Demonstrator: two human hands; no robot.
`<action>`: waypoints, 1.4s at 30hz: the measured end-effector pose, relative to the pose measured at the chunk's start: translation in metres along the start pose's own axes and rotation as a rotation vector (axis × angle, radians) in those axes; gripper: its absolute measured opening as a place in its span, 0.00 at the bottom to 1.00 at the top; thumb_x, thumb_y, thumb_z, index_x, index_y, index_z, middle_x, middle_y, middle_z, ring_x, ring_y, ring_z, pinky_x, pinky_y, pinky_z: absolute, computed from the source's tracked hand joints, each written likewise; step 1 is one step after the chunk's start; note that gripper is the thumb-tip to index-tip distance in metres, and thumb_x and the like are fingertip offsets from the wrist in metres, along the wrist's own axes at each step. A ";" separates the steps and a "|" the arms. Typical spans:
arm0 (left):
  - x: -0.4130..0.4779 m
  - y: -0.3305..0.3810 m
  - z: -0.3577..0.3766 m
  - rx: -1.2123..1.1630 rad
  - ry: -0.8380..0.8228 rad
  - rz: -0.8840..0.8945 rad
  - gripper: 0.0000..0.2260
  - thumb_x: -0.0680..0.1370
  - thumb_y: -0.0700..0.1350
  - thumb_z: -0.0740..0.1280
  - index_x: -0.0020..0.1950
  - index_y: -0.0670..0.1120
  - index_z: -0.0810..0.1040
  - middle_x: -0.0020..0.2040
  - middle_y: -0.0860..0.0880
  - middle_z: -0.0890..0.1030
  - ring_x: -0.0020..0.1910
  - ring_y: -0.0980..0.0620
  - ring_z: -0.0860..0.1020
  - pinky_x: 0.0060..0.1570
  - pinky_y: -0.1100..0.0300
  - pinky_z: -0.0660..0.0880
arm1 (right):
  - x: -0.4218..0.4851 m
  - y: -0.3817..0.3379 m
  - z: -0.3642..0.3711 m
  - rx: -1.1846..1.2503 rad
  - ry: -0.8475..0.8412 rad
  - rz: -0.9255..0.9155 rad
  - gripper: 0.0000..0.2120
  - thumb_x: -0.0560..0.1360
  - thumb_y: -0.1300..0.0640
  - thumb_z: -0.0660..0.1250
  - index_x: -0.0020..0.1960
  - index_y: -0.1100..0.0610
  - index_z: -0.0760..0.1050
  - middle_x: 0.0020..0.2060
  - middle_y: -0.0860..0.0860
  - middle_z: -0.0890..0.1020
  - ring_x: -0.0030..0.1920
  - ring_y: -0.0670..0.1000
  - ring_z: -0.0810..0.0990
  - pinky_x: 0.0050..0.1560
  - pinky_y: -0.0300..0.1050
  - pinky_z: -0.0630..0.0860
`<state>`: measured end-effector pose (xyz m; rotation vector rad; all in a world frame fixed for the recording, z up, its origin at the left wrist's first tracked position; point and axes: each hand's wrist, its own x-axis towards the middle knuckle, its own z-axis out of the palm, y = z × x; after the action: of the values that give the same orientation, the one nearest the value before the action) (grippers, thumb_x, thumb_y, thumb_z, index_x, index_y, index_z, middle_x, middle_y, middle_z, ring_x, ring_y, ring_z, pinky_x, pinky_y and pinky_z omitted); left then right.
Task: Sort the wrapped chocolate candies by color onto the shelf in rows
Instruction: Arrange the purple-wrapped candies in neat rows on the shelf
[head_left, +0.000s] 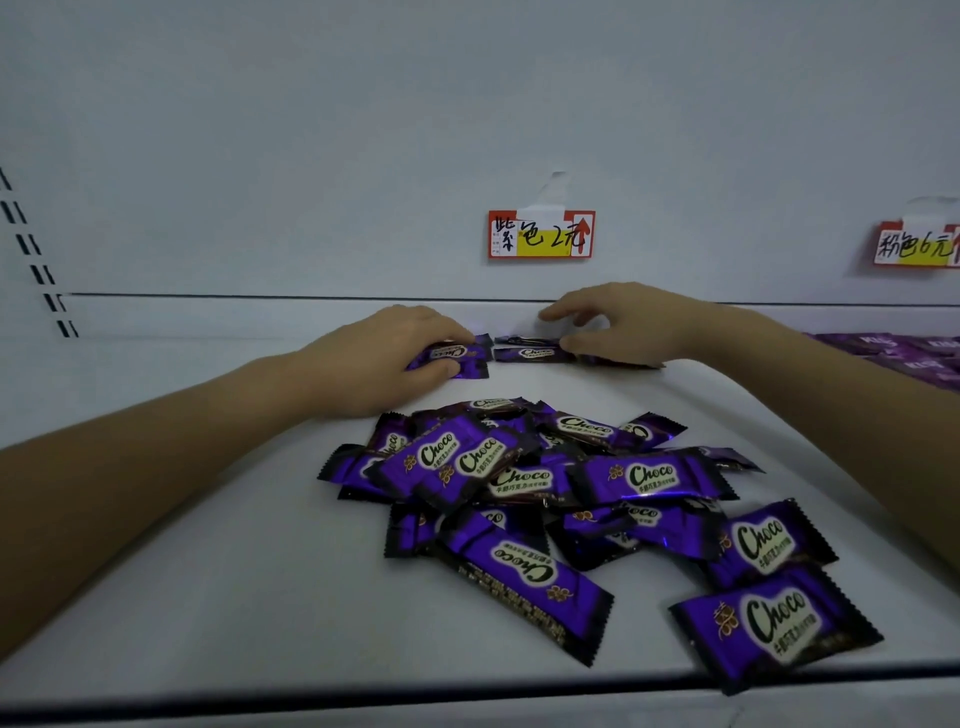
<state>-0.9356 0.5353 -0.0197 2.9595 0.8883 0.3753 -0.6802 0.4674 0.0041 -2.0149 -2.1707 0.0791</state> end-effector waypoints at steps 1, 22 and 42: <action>0.000 0.001 0.000 -0.014 -0.036 -0.006 0.20 0.81 0.52 0.56 0.73 0.53 0.66 0.73 0.53 0.67 0.71 0.54 0.64 0.69 0.61 0.59 | 0.000 0.000 0.000 0.006 -0.036 0.000 0.19 0.78 0.49 0.61 0.69 0.45 0.69 0.67 0.47 0.73 0.66 0.48 0.71 0.68 0.49 0.65; -0.016 0.037 -0.035 -0.440 -0.304 -0.014 0.07 0.72 0.52 0.71 0.48 0.53 0.81 0.35 0.62 0.81 0.34 0.65 0.76 0.35 0.74 0.69 | -0.042 -0.062 -0.040 0.200 -0.604 0.003 0.09 0.70 0.56 0.72 0.48 0.58 0.78 0.35 0.45 0.82 0.35 0.40 0.78 0.41 0.36 0.75; -0.007 0.007 -0.035 -0.635 0.236 -0.331 0.04 0.76 0.44 0.69 0.50 0.48 0.78 0.43 0.47 0.83 0.43 0.53 0.80 0.46 0.53 0.78 | -0.019 -0.038 -0.014 0.365 -0.063 0.074 0.06 0.72 0.58 0.71 0.48 0.51 0.82 0.42 0.48 0.85 0.43 0.45 0.80 0.49 0.40 0.75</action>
<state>-0.9456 0.5240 0.0133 2.1810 1.0198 0.8196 -0.7136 0.4442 0.0222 -1.9005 -1.9423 0.5154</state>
